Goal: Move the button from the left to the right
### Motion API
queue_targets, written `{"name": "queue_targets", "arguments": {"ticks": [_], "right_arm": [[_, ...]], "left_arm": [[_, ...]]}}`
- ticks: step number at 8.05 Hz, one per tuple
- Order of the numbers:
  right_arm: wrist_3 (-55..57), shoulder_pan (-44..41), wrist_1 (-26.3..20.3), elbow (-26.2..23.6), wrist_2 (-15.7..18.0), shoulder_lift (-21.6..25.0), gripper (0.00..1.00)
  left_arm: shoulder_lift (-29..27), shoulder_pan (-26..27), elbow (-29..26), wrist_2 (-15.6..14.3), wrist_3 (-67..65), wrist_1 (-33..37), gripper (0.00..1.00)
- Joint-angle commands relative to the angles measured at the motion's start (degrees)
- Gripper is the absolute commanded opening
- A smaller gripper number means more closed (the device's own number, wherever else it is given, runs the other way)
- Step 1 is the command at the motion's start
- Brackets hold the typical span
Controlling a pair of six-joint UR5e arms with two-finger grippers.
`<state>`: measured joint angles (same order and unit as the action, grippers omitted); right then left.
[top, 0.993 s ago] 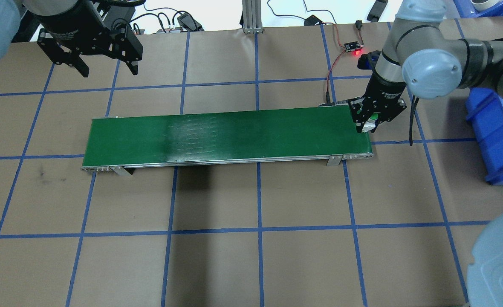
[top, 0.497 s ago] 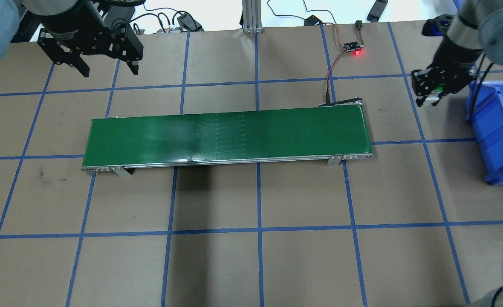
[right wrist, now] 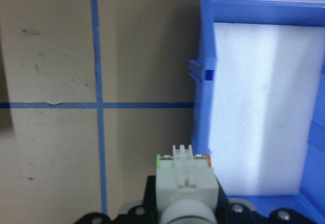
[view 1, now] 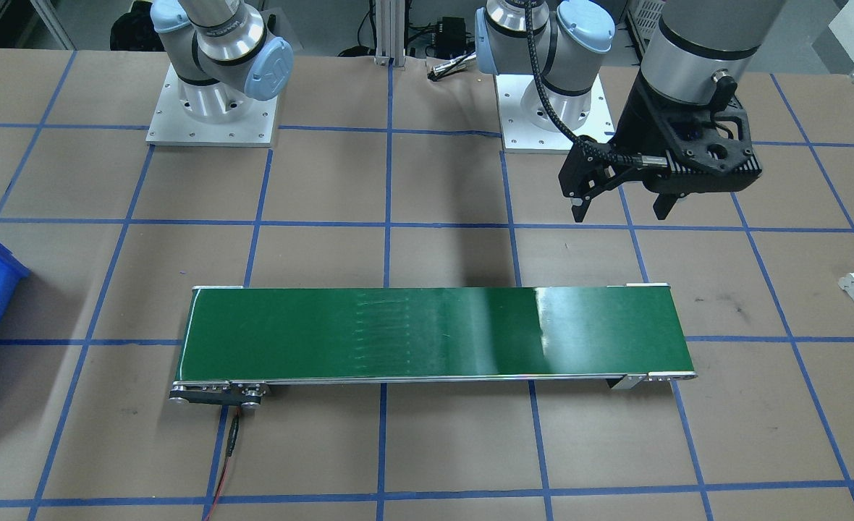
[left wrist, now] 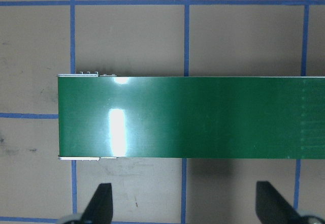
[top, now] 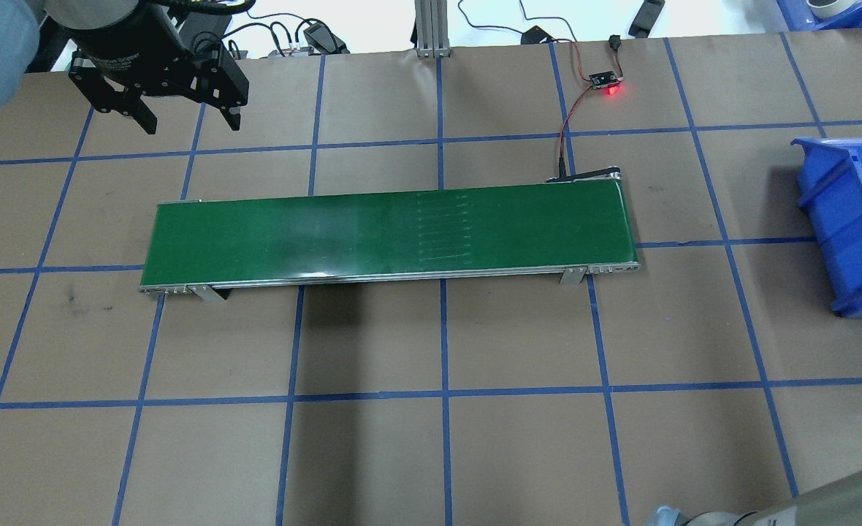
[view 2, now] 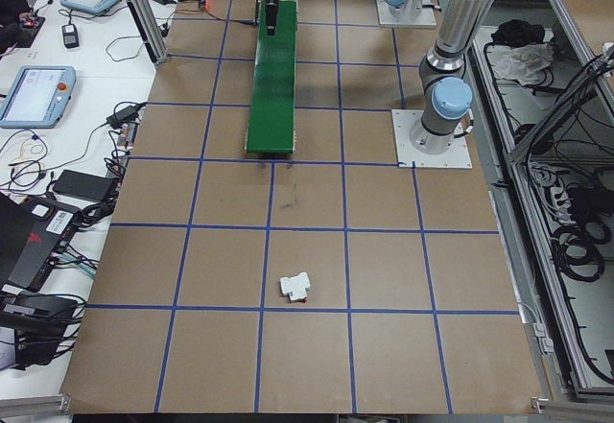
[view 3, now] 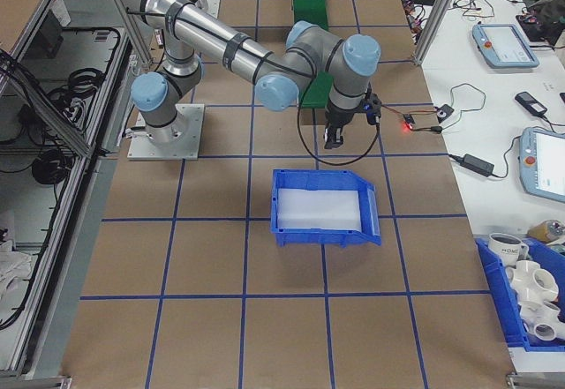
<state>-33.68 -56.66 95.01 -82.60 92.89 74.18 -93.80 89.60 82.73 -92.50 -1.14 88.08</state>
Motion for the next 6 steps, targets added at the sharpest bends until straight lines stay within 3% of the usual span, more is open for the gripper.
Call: {"name": "queue_targets", "arguments": {"ticks": [1, 6], "right_arm": [[-9.01, 8.11, 4.02, 0.69, 0.54, -2.97, 0.0], [-9.92, 9.28, 11.13, 0.34, -0.69, -15.19, 0.0]], "left_arm": [[0.11, 0.22, 0.07, -0.04, -0.09, -0.01, 1.0], [0.37, 0.23, 0.15, -0.05, -0.44, -0.01, 1.0]]}}
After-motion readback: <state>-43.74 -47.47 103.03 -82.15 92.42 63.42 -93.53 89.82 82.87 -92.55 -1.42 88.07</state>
